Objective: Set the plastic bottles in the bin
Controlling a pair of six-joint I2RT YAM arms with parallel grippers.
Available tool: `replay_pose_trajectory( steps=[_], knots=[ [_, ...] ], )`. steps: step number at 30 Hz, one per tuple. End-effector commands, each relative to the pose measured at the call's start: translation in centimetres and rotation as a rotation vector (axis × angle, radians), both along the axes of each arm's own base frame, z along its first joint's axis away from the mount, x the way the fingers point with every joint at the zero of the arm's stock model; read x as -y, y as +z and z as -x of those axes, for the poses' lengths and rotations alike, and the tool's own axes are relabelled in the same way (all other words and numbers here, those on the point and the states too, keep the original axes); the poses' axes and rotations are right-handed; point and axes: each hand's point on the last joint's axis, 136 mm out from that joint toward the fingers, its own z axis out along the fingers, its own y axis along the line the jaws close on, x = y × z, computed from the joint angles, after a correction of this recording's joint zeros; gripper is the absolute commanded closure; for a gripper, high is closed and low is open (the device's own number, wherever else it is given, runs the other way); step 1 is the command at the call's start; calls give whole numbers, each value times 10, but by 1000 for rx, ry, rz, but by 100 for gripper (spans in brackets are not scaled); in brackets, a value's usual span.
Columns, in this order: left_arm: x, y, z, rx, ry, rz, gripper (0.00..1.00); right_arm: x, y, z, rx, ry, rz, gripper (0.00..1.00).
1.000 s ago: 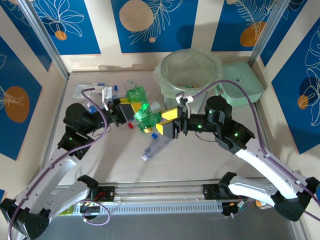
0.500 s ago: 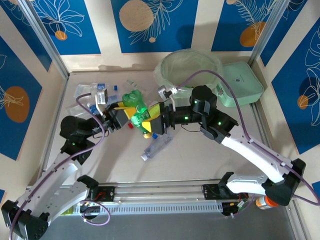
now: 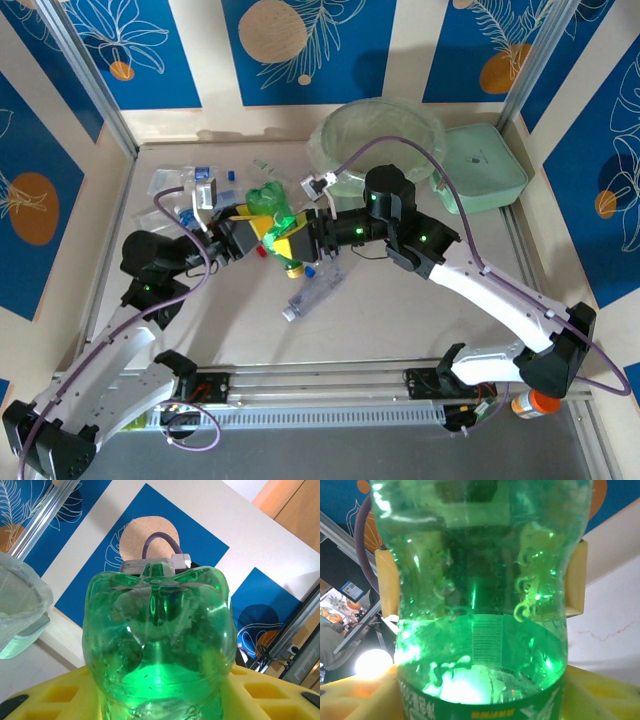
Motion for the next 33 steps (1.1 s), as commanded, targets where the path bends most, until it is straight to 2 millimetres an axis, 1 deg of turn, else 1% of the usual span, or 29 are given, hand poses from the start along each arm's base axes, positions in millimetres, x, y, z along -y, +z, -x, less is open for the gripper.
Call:
replay_pose_trajectory(
  steps=[1, 2, 5, 9, 12, 16, 19, 22, 24, 26, 27, 29, 32, 33],
  knots=[
    [4, 1, 3, 37, -15, -20, 46, 4, 12, 7, 19, 10, -17, 41],
    [4, 1, 3, 37, -17, -19, 43, 5, 12, 6, 20, 6, -14, 41],
    [4, 2, 4, 48, -14, -35, 26, 7, 11, 6, 21, -3, -4, 41],
    [-1, -2, 4, 72, 49, -97, 13, 10, 9, 0, 25, -36, 8, 43],
    [-7, -4, 3, 88, 112, -166, 9, 14, 9, -6, 27, -63, 22, 44],
    [-27, -11, -4, 119, 285, -289, 6, 23, 8, -22, 40, -136, 64, 45],
    [-42, -28, -13, 131, 405, -417, 6, 41, 5, -53, 78, -296, 163, 49],
    [-58, -56, -26, 102, 518, -551, 6, 77, -3, -107, 78, -533, 321, 49],
    [-69, -77, -36, 73, 588, -640, 8, 111, -5, -148, 52, -709, 441, 51],
    [-76, -92, -41, 52, 635, -688, 9, 134, -5, -178, 36, -803, 514, 55],
    [-78, -100, -43, 44, 647, -702, 10, 143, -6, -194, 39, -843, 548, 55],
    [-76, -112, -44, 37, 637, -707, 10, 157, -11, -221, 44, -911, 598, 55],
    [-69, -124, -43, 24, 601, -717, 11, 175, -27, -256, 6, -972, 670, 55],
    [-68, -125, -43, 25, 596, -720, 11, 180, -34, -268, -12, -984, 696, 57]
  ],
)
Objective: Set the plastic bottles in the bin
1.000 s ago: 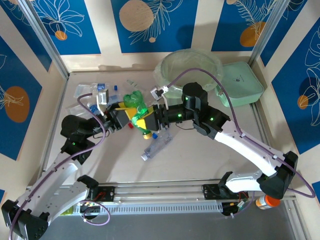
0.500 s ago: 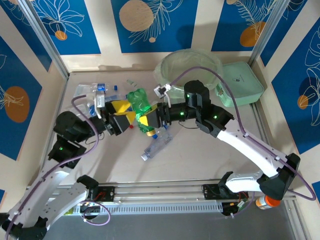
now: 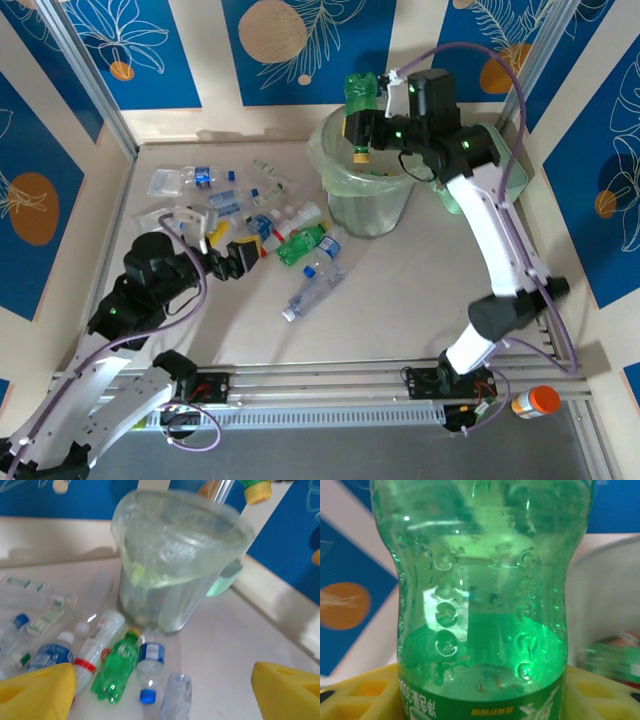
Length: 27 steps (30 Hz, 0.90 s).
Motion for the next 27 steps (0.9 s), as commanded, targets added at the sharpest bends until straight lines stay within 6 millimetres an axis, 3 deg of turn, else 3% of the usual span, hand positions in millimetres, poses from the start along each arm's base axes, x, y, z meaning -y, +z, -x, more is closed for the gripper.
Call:
replay_pose_trajectory(
  steps=[1, 6, 15, 24, 27],
  knots=[
    [-1, -9, 0, 10, 5, -52, 11, 29, -46, -23, -134, -90, 153, 59],
    [3, -11, 3, 25, -13, -78, 10, 42, -90, -58, -237, -133, 268, 64],
    [2, -7, 9, 67, -9, -95, 9, 59, -171, -76, -443, -161, 374, 56],
    [-5, -3, 12, 99, 23, -107, 5, 80, -219, -85, -533, -206, 489, 44],
    [-6, -3, 12, 101, 28, -111, 4, 87, -224, -86, -541, -237, 518, 35]
  ],
)
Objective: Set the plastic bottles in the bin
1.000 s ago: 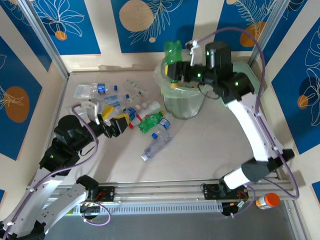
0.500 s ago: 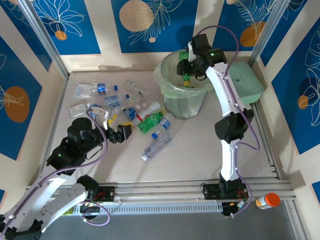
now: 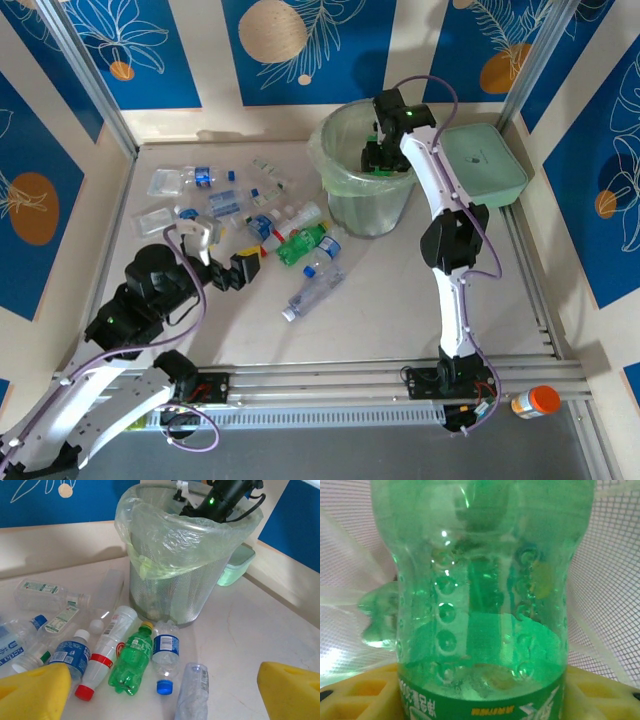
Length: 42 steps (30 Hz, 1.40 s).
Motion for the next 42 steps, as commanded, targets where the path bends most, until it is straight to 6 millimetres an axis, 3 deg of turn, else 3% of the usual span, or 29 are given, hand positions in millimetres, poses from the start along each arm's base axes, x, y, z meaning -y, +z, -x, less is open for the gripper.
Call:
replay_pose_trajectory(
  steps=[1, 8, 13, 19, 26, 29, 33, 37, 42],
  knots=[
    [-2, -2, 0, 22, 11, -21, 4, 11, 2, 1, 1, -14, 54, 34],
    [-2, -2, -1, 26, 19, -30, 3, 6, 32, -1, 87, -8, 51, 21],
    [-2, -4, -2, 23, 24, -37, 2, 8, 57, 2, 143, -18, 39, 21],
    [-2, -11, -7, 8, 37, -57, 1, -11, 116, 16, 285, 8, -44, 21],
    [8, -26, -12, -48, 10, -90, 1, -41, 184, 64, 450, 81, -228, 23],
    [18, -40, -14, -115, -23, -122, 1, -56, 195, 97, 480, 156, -349, 24],
    [36, -66, -15, -268, -88, -171, 1, -59, 191, 143, 509, 203, -435, 24],
    [63, -90, -7, -418, -167, -210, 1, -46, 168, 181, 480, 180, -468, 24],
    [90, -119, 4, -510, -225, -387, 1, -36, 143, 223, 465, 191, -524, 24]
  ],
)
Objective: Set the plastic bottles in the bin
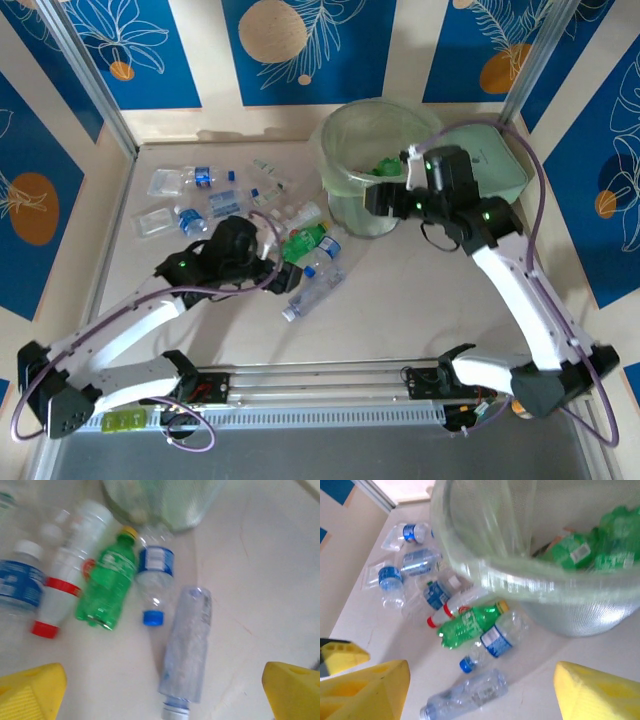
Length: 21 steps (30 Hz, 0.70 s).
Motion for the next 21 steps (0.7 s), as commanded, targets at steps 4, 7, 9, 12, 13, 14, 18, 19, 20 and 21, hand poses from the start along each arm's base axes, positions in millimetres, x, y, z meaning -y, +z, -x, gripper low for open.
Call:
replay_pose_trajectory(
  steps=[4, 7, 9, 12, 13, 14, 18, 19, 20, 21],
  knots=[
    [21, -35, 11, -119, -75, -188, 1, 9, -1, 32, 48, 10, -84, 24],
    [26, -58, 7, -150, -82, -260, 2, 21, -3, 40, 62, -21, -83, 24],
    [29, -71, 6, -171, -87, -281, 2, 25, -3, 46, 69, -22, -97, 24],
    [36, -86, 6, -202, -102, -290, 1, 33, -5, 52, 73, -43, -110, 22],
    [37, -91, 5, -207, -100, -294, 1, 36, -6, 52, 71, -57, -122, 21],
    [38, -98, 4, -214, -101, -307, 1, 38, -5, 53, 70, -64, -144, 21],
    [40, -123, -2, -245, -92, -365, 1, 35, -1, 55, 43, -46, -264, 22],
    [41, -128, -3, -255, -89, -373, 1, 34, -2, 55, 39, -41, -279, 22],
    [42, -134, -3, -266, -84, -379, 1, 34, -2, 55, 34, -40, -288, 22],
    [44, -139, -3, -280, -84, -379, 2, 34, -2, 55, 32, -39, -291, 22]
  ],
)
